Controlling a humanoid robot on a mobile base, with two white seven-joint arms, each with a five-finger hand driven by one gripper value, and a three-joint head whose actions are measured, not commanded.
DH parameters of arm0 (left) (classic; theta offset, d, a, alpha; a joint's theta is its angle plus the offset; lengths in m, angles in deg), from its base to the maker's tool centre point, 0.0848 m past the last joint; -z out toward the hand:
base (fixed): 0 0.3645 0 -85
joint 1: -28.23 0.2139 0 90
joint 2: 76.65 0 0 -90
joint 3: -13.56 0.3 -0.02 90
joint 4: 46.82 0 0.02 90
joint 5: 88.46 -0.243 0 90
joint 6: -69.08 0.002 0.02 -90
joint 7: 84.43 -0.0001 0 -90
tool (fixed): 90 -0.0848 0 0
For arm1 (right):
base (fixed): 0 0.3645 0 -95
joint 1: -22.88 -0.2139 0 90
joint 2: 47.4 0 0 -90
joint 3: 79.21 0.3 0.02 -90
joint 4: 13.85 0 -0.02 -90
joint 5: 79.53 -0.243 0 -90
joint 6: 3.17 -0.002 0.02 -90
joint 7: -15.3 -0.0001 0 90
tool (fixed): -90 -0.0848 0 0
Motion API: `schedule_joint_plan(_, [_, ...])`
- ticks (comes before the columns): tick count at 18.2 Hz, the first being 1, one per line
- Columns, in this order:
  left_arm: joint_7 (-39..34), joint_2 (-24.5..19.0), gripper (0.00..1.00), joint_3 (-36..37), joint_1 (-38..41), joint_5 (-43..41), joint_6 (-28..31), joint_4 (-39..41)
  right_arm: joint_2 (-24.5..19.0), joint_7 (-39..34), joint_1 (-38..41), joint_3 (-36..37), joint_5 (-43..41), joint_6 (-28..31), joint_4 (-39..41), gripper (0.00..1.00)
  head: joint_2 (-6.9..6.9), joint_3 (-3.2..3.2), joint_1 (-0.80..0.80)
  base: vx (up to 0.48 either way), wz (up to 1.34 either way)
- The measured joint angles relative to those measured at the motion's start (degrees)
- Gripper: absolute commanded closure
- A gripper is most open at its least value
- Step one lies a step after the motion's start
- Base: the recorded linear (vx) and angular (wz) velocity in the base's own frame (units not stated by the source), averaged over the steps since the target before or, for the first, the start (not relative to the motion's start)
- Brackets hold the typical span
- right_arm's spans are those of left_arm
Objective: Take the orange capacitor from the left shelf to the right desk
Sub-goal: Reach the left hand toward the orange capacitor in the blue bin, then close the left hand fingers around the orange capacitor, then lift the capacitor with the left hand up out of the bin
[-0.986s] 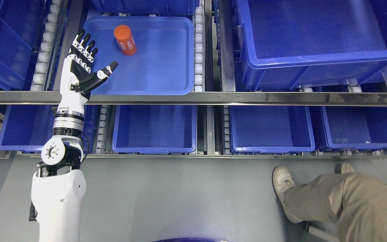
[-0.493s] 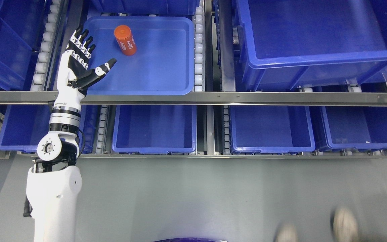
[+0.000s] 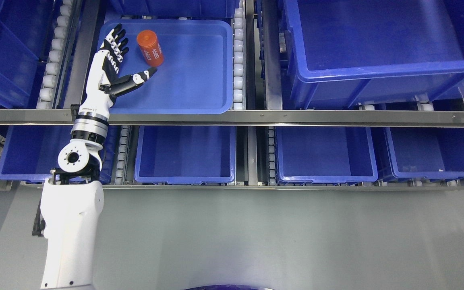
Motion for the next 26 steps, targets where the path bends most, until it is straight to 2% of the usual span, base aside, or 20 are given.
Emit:
schedule_joint_plan(5, [-0.41,-0.33,0.07,0.86,-4.58,-3.76,-0.11,-6.83,0.00,0.00,0.00,0.00,0.00,0.00,0.00,0.00,0.00,0.00,0.00,0.000,0.00])
schedule_joint_plan(13, [-0.40,0.96,0.20,0.76,-7.67,-5.44,-0.32,-13.13,0.00,-0.15,0.00,0.00,0.00,0.00,0.00,0.00,0.00,0.00,0.00,0.000,0.00])
schedule_joint_plan(20, [-0.26,2.21,0.42,0.76,-9.58,-5.91,-4.04,-16.53,0.00,-0.21,0.00,0.00,0.00,0.00,0.00,0.00,0.00,0.00,0.00,0.000,0.00])
schedule_joint_plan(23, [-0.25,2.53,0.47,0.78,-10.16,-6.12,-4.58,-17.51,0.00,0.01,0.00,0.00,0.00,-0.01,0.00,0.00,0.00,0.00,0.00,0.000,0.00])
schedule_joint_plan(26, [-0.25,2.76,0.59,0.80,-10.49,-6.24,-4.72,-18.42,0.00,0.05,-0.01,0.00,0.00,-0.01,0.00,0.00,0.00,0.00,0.00,0.000,0.00])
